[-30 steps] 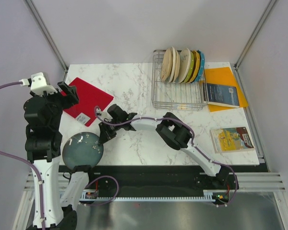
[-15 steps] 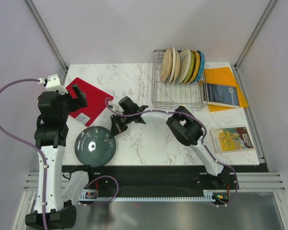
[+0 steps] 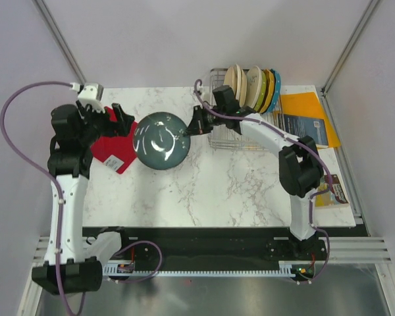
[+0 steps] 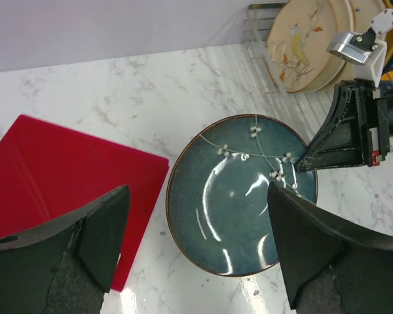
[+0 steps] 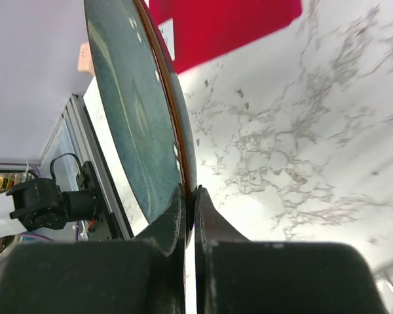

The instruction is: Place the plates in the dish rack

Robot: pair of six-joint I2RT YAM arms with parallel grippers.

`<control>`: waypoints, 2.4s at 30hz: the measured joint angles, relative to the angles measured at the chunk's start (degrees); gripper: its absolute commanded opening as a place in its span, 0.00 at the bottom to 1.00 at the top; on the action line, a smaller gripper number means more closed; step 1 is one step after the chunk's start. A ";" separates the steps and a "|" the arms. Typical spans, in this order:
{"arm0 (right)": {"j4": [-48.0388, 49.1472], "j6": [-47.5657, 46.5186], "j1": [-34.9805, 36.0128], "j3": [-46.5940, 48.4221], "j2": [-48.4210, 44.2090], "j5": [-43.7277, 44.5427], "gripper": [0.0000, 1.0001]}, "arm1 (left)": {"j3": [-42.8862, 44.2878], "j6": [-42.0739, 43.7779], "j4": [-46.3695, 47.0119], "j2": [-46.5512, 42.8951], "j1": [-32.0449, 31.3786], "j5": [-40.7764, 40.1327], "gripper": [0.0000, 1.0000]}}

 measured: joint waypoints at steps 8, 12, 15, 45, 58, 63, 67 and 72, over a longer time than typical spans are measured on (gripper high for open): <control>-0.79 -1.20 -5.62 0.00 -4.46 -2.80 0.00 | 15.17 -0.68 -0.26 19.89 1.68 18.43 0.72; -0.94 -0.57 -6.16 0.00 -4.46 -3.30 0.00 | 17.49 -0.94 -0.70 26.73 2.12 26.75 0.72; -0.22 1.03 -6.64 0.00 -4.46 -4.31 0.00 | 17.53 -0.92 -1.51 30.34 2.12 31.43 0.71; 4.37 5.68 -10.23 0.00 -4.46 -8.76 0.00 | 17.53 4.90 -3.87 37.66 2.12 33.46 0.70; 5.55 7.26 -9.86 -0.22 -4.39 -8.85 0.00 | 16.35 5.03 -3.96 40.19 0.26 36.72 0.27; 6.69 6.16 -9.29 -0.22 -3.52 -9.03 0.28 | 16.13 3.85 -4.63 40.70 0.07 38.75 0.03; 7.37 7.21 -8.81 -0.22 -2.91 -10.40 0.49 | 15.63 4.20 -4.59 40.70 0.37 38.80 0.03; 7.85 7.56 -8.59 -0.22 -2.49 -12.24 0.54 | 15.30 4.68 -4.63 41.44 0.28 38.82 0.03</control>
